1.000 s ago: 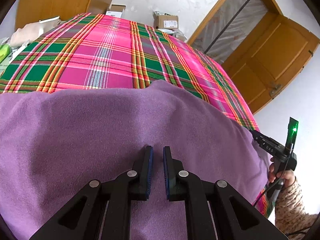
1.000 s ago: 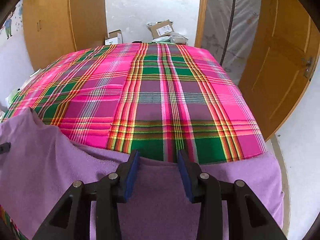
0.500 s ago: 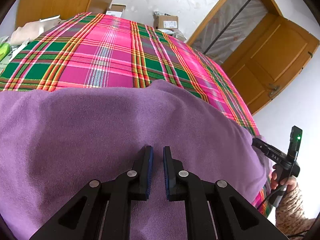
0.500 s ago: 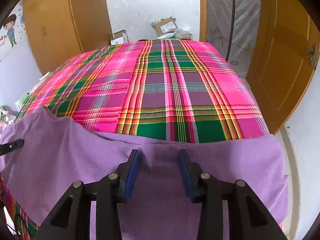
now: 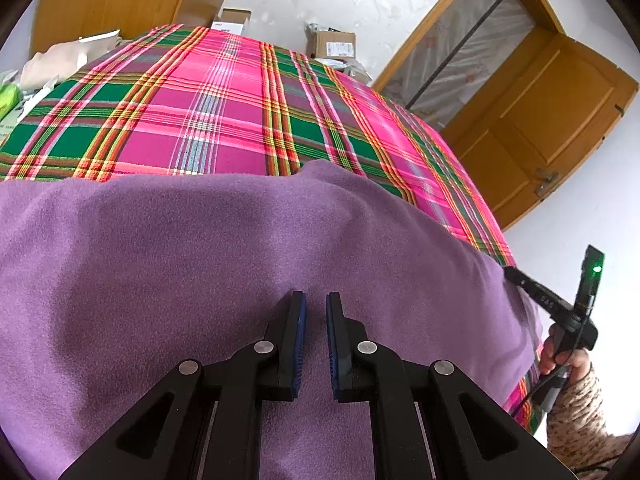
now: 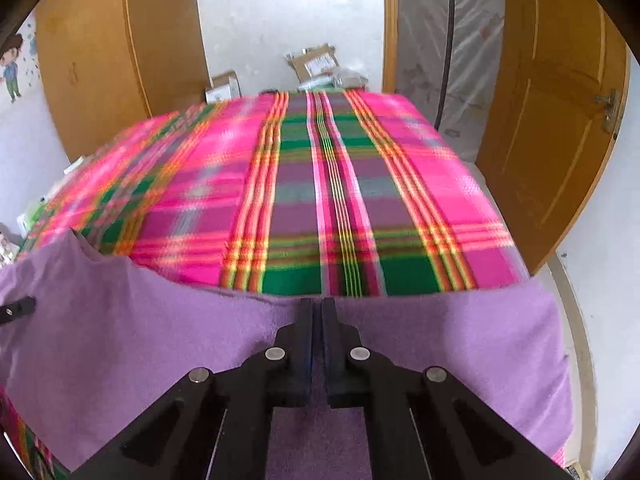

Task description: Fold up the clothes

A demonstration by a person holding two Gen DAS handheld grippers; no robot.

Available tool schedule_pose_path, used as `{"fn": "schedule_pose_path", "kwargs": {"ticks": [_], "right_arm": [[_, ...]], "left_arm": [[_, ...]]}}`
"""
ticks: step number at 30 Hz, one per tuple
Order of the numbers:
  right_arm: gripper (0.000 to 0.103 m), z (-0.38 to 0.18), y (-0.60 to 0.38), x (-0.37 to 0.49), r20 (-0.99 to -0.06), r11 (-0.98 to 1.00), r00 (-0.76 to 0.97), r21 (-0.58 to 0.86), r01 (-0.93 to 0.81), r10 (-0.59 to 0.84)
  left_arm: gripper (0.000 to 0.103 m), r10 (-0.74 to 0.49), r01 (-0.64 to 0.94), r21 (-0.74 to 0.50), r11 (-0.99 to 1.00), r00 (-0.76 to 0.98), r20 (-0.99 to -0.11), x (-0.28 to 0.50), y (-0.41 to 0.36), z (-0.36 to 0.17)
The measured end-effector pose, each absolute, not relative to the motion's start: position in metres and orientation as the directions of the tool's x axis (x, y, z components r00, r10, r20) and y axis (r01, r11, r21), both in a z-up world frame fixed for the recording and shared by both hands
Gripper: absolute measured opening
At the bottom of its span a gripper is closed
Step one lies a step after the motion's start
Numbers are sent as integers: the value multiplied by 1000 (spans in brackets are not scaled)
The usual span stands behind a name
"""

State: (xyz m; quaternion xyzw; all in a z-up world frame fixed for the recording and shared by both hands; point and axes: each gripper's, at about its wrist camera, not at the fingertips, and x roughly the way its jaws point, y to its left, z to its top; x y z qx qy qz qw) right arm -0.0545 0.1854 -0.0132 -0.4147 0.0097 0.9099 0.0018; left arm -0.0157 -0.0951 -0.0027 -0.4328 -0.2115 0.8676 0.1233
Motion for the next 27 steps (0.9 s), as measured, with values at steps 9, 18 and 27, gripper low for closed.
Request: {"fn": "schedule_pose_path", "kwargs": {"ticks": [9, 18, 27], "right_arm": [[19, -11, 193, -47, -770, -995, -639, 61, -78, 3], [24, -13, 165, 4, -758, -998, -652, 61, -29, -27], [28, -16, 152, 63, -731, -998, -680, -14, -69, 57]], "left_arm": [[10, 389, -21, -471, -882, -598, -701, -8, -98, -1], [10, 368, 22, -485, -874, -623, -691, 22, -119, -2], [10, 359, 47, -506, -861, -649, -670, 66, -150, -7]]}}
